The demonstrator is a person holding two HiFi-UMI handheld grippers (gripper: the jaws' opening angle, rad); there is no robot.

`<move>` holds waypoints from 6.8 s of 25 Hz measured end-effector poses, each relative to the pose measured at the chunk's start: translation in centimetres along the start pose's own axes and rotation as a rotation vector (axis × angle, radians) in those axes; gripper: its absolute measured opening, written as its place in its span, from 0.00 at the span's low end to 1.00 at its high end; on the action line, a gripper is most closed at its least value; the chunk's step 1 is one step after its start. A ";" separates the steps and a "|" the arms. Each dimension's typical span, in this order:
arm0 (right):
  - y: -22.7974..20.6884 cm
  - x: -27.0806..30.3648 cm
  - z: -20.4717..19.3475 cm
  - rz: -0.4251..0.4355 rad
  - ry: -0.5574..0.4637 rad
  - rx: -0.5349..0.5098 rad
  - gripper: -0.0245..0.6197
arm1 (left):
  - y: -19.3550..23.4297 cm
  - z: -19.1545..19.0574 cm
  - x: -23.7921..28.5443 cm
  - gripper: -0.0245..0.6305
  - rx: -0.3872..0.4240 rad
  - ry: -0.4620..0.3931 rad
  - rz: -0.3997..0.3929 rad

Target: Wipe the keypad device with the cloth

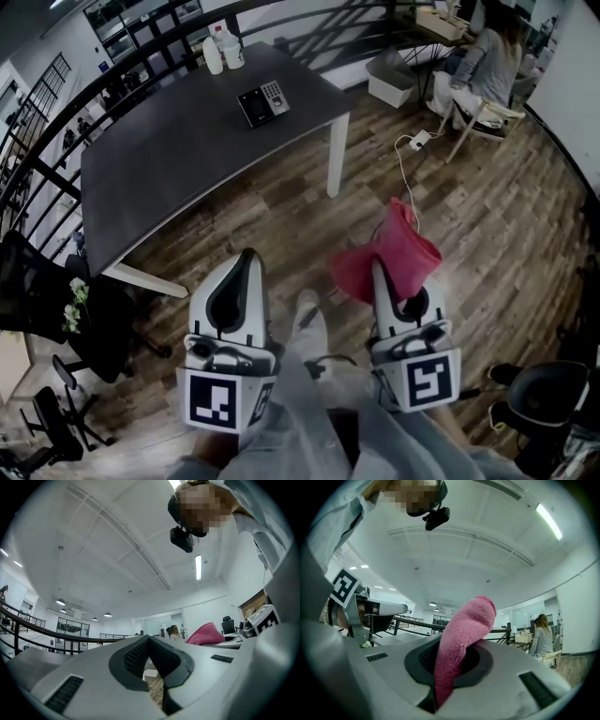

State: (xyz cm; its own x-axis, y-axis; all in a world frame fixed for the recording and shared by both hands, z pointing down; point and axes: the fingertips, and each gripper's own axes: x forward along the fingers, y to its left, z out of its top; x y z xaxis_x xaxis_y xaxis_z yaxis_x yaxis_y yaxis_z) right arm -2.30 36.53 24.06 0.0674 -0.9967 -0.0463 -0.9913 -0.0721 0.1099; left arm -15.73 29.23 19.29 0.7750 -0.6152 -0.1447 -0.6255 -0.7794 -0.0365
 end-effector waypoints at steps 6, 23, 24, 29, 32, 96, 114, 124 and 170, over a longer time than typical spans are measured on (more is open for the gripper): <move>-1.7 2.9 -0.6 -0.023 0.016 -0.005 0.08 | 1.4 -0.8 3.6 0.05 -0.012 -0.008 -0.021; -5.4 15.7 -2.0 -0.050 0.070 0.000 0.08 | 8.2 -3.0 15.7 0.05 -0.020 0.007 -0.069; -5.6 16.3 -2.0 -0.052 0.070 -0.003 0.08 | 8.5 -3.1 16.4 0.05 -0.021 0.004 -0.072; -6.6 19.5 -1.8 -0.059 0.067 -0.018 0.08 | 10.1 -3.3 19.8 0.05 -0.029 -0.019 -0.085; -7.3 21.4 -2.0 -0.067 0.069 -0.022 0.08 | 11.0 -3.7 21.6 0.05 -0.030 -0.018 -0.090; -12.3 44.0 -6.4 0.227 0.086 -0.043 0.08 | 23.2 -7.3 33.6 0.05 0.016 -0.009 0.264; -14.4 51.1 -11.8 0.422 0.195 -0.054 0.08 | 23.9 -9.0 37.1 0.05 0.022 0.039 0.435; -13.3 54.3 -15.9 0.532 0.262 -0.074 0.08 | 24.6 -10.2 37.4 0.05 0.021 0.074 0.515; -3.9 63.7 -27.4 0.718 0.439 -0.198 0.08 | 28.4 -12.6 33.2 0.05 0.023 0.138 0.728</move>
State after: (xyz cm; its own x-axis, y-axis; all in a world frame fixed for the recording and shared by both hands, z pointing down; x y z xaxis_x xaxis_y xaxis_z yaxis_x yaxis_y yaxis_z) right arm 8.94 -27.70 47.88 -0.4896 -0.7251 0.4843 -0.7755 0.6160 0.1385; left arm -6.61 -14.81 25.92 0.1669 -0.9859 -0.0145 -0.9860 -0.1670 0.0002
